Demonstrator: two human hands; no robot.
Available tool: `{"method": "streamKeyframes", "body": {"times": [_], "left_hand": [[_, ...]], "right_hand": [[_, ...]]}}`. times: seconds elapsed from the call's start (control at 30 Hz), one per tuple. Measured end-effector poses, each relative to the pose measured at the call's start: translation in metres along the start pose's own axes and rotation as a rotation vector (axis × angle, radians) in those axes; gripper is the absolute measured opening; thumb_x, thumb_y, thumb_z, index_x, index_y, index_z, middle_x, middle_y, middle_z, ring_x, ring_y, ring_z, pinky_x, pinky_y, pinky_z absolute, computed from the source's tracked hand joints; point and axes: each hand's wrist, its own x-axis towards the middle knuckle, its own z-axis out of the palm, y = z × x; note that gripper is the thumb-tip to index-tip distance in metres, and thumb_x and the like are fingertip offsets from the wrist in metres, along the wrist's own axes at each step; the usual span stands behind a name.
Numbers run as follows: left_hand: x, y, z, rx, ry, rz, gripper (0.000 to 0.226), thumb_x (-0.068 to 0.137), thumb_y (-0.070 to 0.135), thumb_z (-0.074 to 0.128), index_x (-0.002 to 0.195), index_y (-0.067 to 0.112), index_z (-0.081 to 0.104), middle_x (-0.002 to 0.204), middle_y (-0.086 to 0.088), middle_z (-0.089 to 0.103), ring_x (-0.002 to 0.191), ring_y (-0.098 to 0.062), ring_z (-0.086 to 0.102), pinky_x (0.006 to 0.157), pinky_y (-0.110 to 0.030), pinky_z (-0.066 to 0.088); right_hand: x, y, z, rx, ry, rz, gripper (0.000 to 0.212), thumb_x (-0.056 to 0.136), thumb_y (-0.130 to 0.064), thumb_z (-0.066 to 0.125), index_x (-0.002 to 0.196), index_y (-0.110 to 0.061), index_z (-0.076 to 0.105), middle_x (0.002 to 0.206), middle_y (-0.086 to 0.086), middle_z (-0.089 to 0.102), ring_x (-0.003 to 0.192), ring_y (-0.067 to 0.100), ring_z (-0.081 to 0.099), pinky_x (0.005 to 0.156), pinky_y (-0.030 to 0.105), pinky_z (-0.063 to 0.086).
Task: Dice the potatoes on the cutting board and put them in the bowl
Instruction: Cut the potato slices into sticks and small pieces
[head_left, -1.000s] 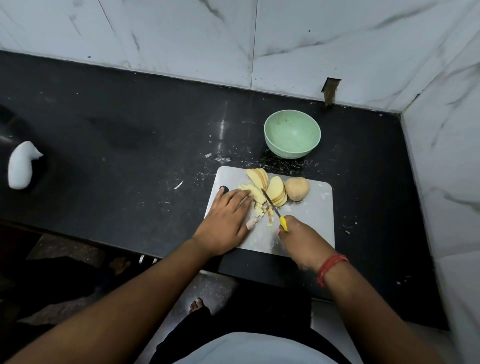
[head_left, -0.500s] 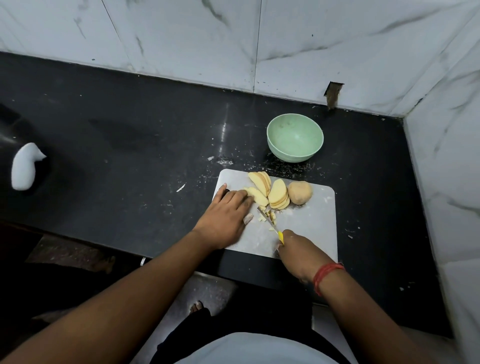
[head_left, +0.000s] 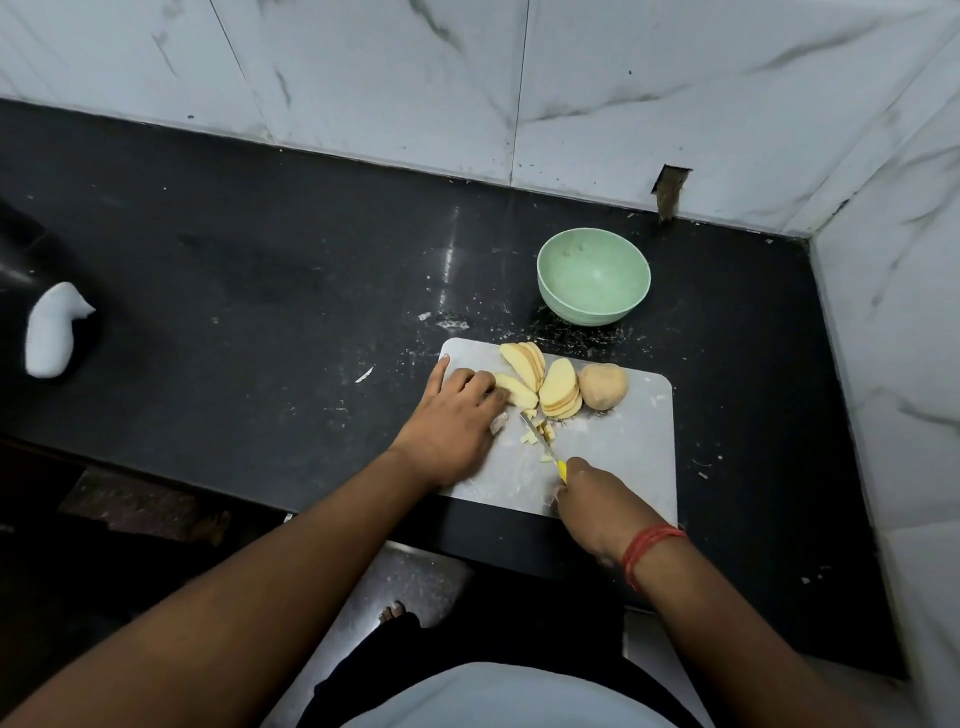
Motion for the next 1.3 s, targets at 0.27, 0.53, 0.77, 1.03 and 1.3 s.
{"method": "streamKeyframes", "body": {"times": [0.27, 0.53, 0.77, 1.03, 1.3], "left_hand": [[-0.023, 0.004, 0.007, -0.008, 0.103, -0.039, 0.036, 0.104, 0.037, 0.043, 0.125, 0.015, 0.062, 0.116, -0.004, 0.054, 0.108, -0.029, 0.052, 0.120, -0.062, 0.026], [-0.048, 0.017, 0.014, -0.031, 0.141, -0.084, 0.050, 0.105, 0.041, 0.044, 0.141, 0.007, 0.054, 0.127, -0.008, 0.054, 0.117, -0.030, 0.054, 0.123, -0.057, 0.024], [-0.064, 0.020, 0.018, -0.077, 0.192, -0.111, 0.054, 0.106, 0.040, 0.047, 0.142, 0.000, 0.053, 0.130, -0.012, 0.052, 0.125, -0.029, 0.051, 0.127, -0.048, 0.019], [-0.062, 0.020, 0.016, -0.013, 0.158, -0.112, 0.053, 0.106, 0.042, 0.048, 0.142, 0.004, 0.057, 0.129, -0.009, 0.056, 0.121, -0.028, 0.052, 0.124, -0.050, 0.024], [-0.062, 0.020, 0.018, 0.003, 0.178, -0.102, 0.053, 0.106, 0.042, 0.044, 0.141, 0.005, 0.057, 0.130, -0.008, 0.057, 0.119, -0.029, 0.053, 0.122, -0.054, 0.025]], "right_hand": [[0.002, -0.002, -0.002, 0.018, 0.023, 0.016, 0.005, 0.099, -0.009, 0.036, 0.101, -0.009, 0.040, 0.096, 0.014, 0.056, 0.076, 0.025, 0.049, 0.062, 0.030, 0.035], [0.003, -0.004, 0.001, 0.053, 0.091, -0.019, 0.010, 0.098, -0.008, 0.035, 0.106, -0.008, 0.041, 0.074, 0.003, 0.046, 0.062, 0.017, 0.045, 0.048, 0.027, 0.029], [-0.001, -0.010, 0.011, 0.072, 0.092, -0.079, 0.020, 0.100, -0.011, 0.035, 0.117, -0.004, 0.042, 0.077, 0.003, 0.045, 0.070, 0.024, 0.048, 0.059, 0.029, 0.034], [0.013, -0.017, 0.018, 0.011, 0.022, -0.051, 0.030, 0.099, -0.009, 0.036, 0.128, 0.000, 0.041, 0.099, 0.016, 0.059, 0.096, 0.033, 0.059, 0.071, 0.028, 0.041], [0.007, -0.009, 0.021, -0.011, 0.004, -0.043, 0.026, 0.101, -0.013, 0.035, 0.124, -0.003, 0.042, 0.110, 0.017, 0.059, 0.094, 0.030, 0.059, 0.073, 0.028, 0.038]]}}
